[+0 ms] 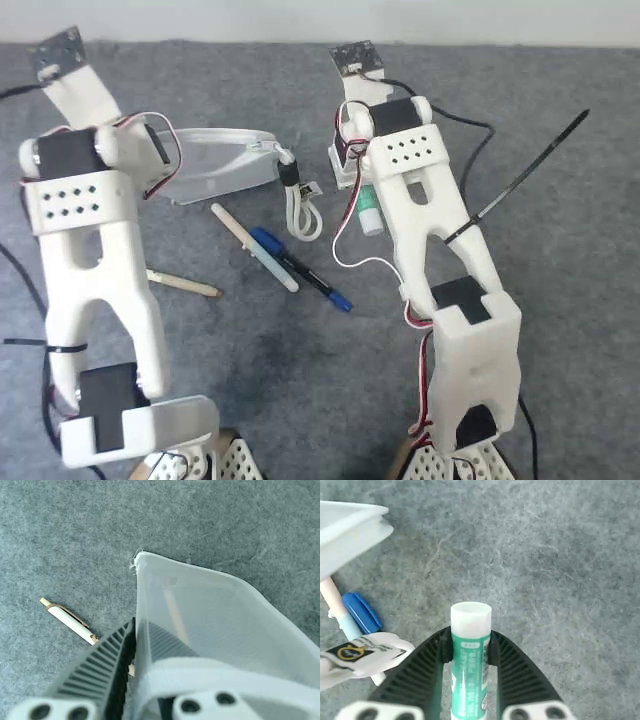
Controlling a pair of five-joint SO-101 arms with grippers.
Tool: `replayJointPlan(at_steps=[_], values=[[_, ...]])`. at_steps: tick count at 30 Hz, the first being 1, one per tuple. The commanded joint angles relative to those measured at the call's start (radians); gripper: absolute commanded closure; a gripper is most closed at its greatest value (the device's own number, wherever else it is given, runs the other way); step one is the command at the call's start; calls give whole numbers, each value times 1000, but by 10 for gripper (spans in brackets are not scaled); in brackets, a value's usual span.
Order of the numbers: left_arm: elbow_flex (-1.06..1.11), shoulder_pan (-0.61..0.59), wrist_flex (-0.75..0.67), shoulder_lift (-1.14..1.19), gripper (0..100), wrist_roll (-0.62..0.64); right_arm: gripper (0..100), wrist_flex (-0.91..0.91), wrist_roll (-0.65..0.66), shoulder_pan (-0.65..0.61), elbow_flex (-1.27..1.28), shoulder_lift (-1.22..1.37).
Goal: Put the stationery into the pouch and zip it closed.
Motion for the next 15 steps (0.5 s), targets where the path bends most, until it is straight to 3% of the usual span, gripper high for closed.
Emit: replayJointPlan(at_steps=[1,15], values=[[36,0,-17,21,990,11,992,22,-11,-15,-40,-111],[-7,3,-25,21,990,11,992,226,-8,-68,-38,-367]])
